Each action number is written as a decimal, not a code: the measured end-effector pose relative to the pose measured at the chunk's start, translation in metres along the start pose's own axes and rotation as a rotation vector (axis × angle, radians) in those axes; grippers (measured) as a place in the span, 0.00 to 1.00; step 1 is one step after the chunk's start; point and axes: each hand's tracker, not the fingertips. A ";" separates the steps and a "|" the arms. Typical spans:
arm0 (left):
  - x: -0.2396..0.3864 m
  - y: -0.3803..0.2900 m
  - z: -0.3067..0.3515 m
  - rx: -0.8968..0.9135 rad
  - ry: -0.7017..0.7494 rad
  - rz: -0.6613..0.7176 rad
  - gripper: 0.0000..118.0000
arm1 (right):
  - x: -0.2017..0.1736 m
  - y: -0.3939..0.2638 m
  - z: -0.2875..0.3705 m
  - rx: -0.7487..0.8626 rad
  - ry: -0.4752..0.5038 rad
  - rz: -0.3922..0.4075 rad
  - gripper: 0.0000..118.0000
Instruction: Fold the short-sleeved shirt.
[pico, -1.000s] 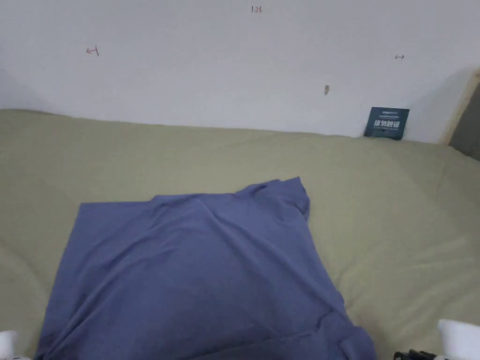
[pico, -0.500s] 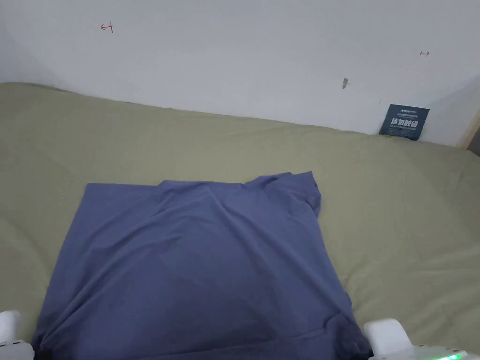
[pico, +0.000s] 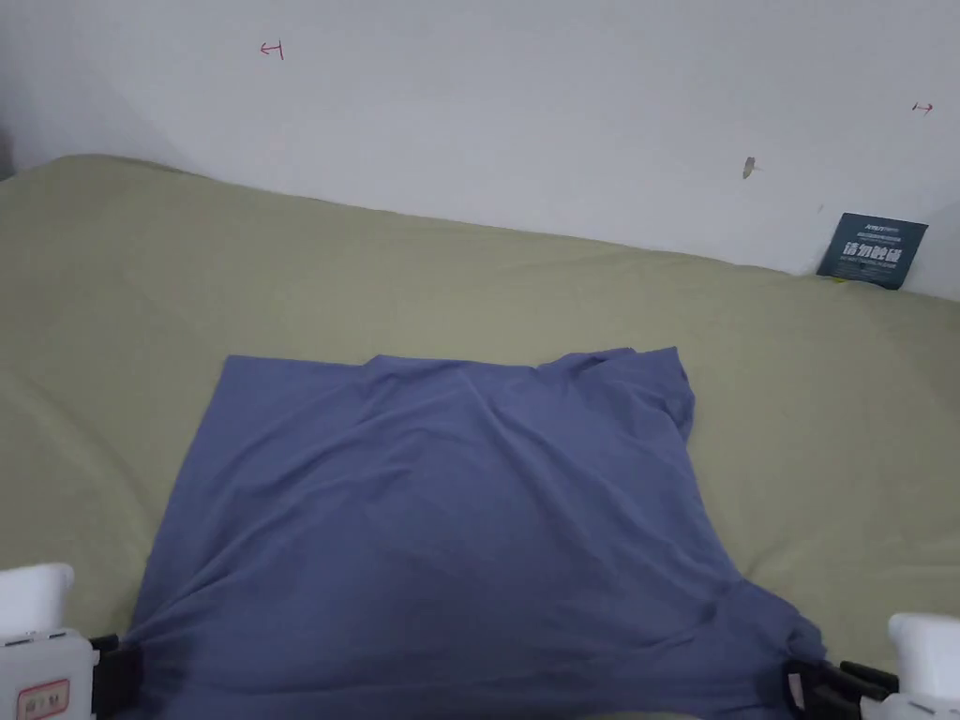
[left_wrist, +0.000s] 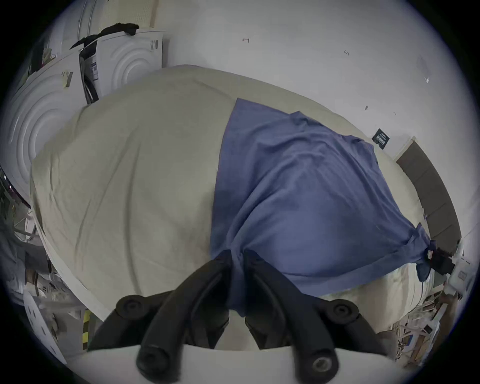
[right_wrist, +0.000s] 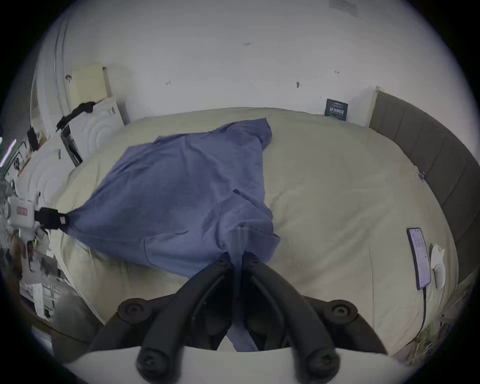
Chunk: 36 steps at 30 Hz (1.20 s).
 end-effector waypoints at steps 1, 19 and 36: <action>0.001 0.007 0.000 0.009 -0.001 -0.007 0.08 | 0.003 0.005 -0.003 -0.003 0.010 0.002 0.07; 0.010 0.151 -0.090 -0.169 -0.011 -0.223 0.08 | 0.051 0.141 -0.136 -0.256 0.101 -0.022 0.07; 0.022 0.162 -0.052 0.167 0.037 -0.197 0.42 | 0.018 0.152 -0.109 0.140 -0.016 0.060 0.59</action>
